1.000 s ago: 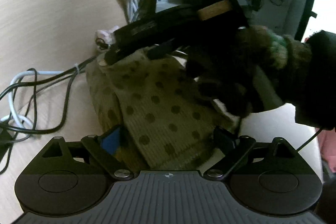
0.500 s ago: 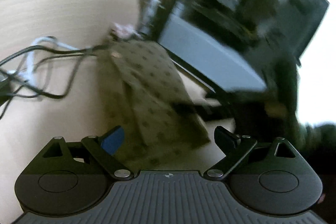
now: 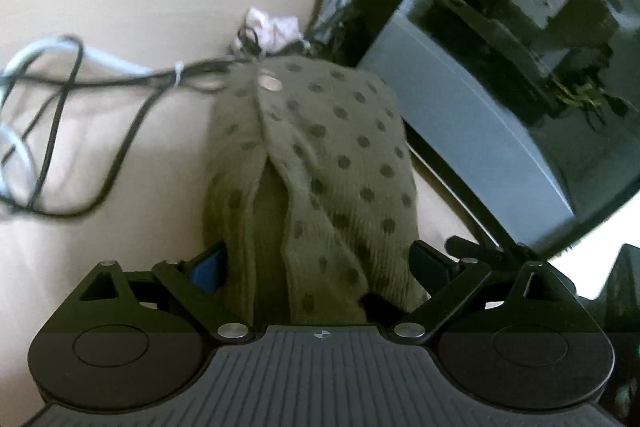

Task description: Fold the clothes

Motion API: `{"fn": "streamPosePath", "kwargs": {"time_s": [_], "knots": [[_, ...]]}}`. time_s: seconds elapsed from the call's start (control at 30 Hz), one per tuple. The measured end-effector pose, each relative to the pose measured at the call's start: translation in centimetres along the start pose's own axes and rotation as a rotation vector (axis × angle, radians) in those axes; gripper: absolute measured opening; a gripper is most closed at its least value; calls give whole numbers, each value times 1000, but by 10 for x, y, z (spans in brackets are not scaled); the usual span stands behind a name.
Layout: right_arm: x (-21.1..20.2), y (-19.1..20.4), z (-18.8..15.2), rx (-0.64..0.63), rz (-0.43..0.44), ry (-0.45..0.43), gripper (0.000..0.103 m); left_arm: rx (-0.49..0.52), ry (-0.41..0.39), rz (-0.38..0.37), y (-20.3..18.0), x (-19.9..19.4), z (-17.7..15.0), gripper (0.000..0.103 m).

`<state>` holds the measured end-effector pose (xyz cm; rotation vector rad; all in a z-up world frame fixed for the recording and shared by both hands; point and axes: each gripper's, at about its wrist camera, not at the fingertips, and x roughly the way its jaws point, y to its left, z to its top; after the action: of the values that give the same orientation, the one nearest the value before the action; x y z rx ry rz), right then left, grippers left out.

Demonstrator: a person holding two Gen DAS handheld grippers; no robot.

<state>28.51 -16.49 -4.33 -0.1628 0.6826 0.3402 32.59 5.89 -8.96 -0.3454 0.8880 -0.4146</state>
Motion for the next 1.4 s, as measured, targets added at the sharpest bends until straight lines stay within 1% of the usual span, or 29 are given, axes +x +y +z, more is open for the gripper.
{"fn": "streamPosePath", "kwargs": {"time_s": [0.03,0.07,0.1,0.13,0.23,0.3,0.33,0.37,0.43,0.47,0.53,0.57,0.63,0.67,0.73,0.8,0.83,0.87,0.9,0.93,0.97,1.0,1.03,1.1,1.17,1.27,1.3,1.37,1.4], "knots": [[1,0,4,-8,2,2,103,7,-2,19,-2,0,4,97],[2,-1,9,-15,3,3,103,12,-16,22,-3,-5,3,97],[-1,-5,12,-8,25,0,103,18,-31,24,-5,-11,1,97],[-6,-12,16,14,46,-7,103,24,-46,26,-6,-17,0,97],[-20,-45,30,157,52,-41,103,16,-84,51,-2,-34,-12,97],[-20,-61,45,226,23,-62,103,8,-99,88,1,-39,-19,97],[-17,-63,53,229,-1,-72,103,10,-99,110,2,-38,-22,97],[-11,-62,61,210,-36,-77,103,15,-92,120,3,-35,-23,97],[10,-53,76,153,-137,-69,103,33,-70,142,2,-28,-25,96],[21,-49,81,134,-170,-59,103,44,-57,152,0,-24,-26,94],[49,-42,86,101,-198,-9,103,57,-24,152,-4,-15,-31,88],[64,-37,86,73,-212,10,103,59,-10,142,-5,-11,-34,88],[82,-27,82,-1,-246,14,103,70,5,137,-11,-4,-38,88],[86,-25,81,-13,-252,3,103,87,3,145,-14,-4,-38,88],[79,-26,83,4,-239,-15,103,119,-12,157,-20,-9,-36,89],[62,-29,82,26,-188,-44,103,135,-52,139,-22,-25,-32,91],[53,-31,82,37,-162,-59,103,140,-86,116,-21,-36,-28,94],[44,-32,78,43,-137,-70,103,136,-122,94,-19,-46,-25,94],[34,-32,74,48,-114,-79,103,114,-162,83,-14,-56,-19,94],[27,-32,69,43,-103,-83,103,92,-189,89,-9,-62,-14,94],[21,-30,63,33,-101,-83,103,79,-212,111,-5,-65,-8,94],[15,-27,57,23,-103,-81,103,82,-228,152,-2,-63,-4,94],[11,-25,51,17,-103,-77,103,92,-232,220,1,-59,1,94],[3,-20,39,12,-96,-70,103,90,-227,315,7,-48,7,93],[-7,-18,28,20,-92,-70,103,26,-235,328,18,-45,11,91],[-10,-18,16,34,-101,-55,103,-59,-259,334,29,-47,12,89],[-7,-19,13,43,-101,-43,103,-58,-252,344,30,-43,13,88],[-3,-22,10,61,-97,-23,103,-16,-205,357,26,-32,12,81],[-2,-21,9,61,-94,-21,103,2,-176,337,22,-25,11,80]]}}
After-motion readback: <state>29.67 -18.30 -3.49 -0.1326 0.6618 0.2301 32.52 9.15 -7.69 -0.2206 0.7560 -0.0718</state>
